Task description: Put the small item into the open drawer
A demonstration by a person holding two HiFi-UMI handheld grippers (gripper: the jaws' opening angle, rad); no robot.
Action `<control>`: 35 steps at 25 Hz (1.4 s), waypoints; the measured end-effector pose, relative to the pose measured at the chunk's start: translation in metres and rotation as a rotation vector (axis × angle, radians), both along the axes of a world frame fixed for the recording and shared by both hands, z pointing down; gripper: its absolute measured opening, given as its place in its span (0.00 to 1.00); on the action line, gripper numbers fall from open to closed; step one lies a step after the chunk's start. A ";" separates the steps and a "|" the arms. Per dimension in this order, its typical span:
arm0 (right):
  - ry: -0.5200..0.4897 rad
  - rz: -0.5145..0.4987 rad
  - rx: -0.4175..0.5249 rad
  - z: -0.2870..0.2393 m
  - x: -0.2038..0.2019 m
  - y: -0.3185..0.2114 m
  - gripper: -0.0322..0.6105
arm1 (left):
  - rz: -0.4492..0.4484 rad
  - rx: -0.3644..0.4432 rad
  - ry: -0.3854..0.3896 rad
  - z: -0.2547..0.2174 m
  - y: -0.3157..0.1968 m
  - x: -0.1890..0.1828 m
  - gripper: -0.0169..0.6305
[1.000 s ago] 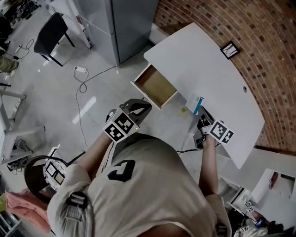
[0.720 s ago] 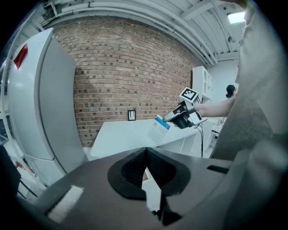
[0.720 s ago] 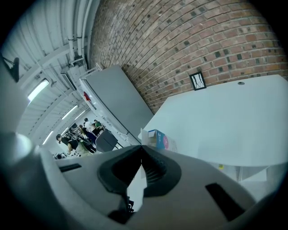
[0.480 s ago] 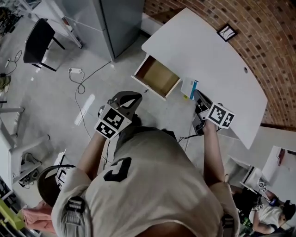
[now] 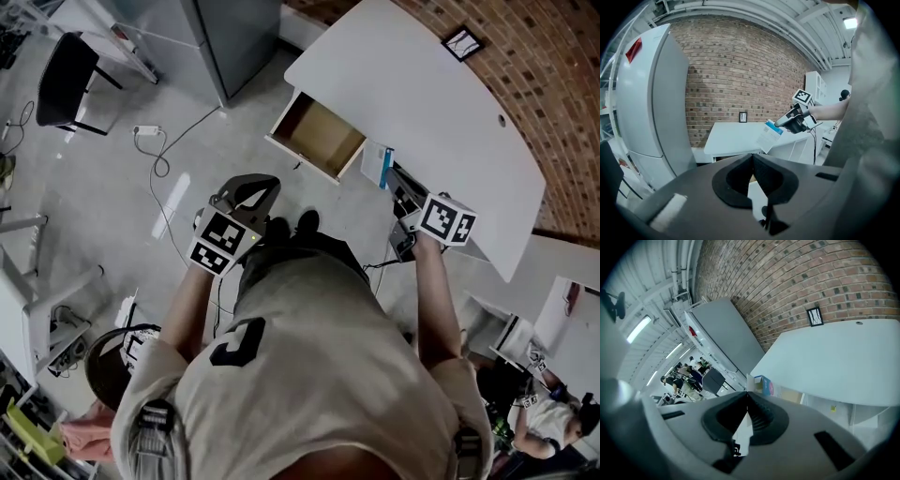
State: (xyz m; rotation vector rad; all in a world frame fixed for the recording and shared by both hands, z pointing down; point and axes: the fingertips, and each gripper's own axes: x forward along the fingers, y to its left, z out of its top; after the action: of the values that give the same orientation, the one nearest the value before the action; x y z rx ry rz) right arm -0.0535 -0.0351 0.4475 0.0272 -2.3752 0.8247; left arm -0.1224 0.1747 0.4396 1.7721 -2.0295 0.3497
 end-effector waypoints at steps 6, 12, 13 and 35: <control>-0.004 -0.037 -0.066 0.017 -0.011 -0.003 0.06 | -0.024 -0.039 -0.023 -0.002 -0.009 -0.006 0.03; -0.020 -0.116 -0.089 0.024 -0.025 -0.009 0.06 | -0.040 -0.074 -0.054 -0.010 -0.027 -0.020 0.03; -0.018 -0.134 -0.079 0.025 -0.026 -0.011 0.06 | -0.041 -0.078 -0.055 -0.010 -0.031 -0.021 0.03; 0.032 -0.361 -0.101 0.082 -0.058 -0.007 0.06 | -0.067 -0.275 -0.095 0.002 -0.074 -0.042 0.03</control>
State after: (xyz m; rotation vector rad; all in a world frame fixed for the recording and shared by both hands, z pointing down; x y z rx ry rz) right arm -0.1111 -0.0419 0.5295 -0.4136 -2.2133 0.7580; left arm -0.1644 0.1003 0.4415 1.5426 -1.9886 0.6690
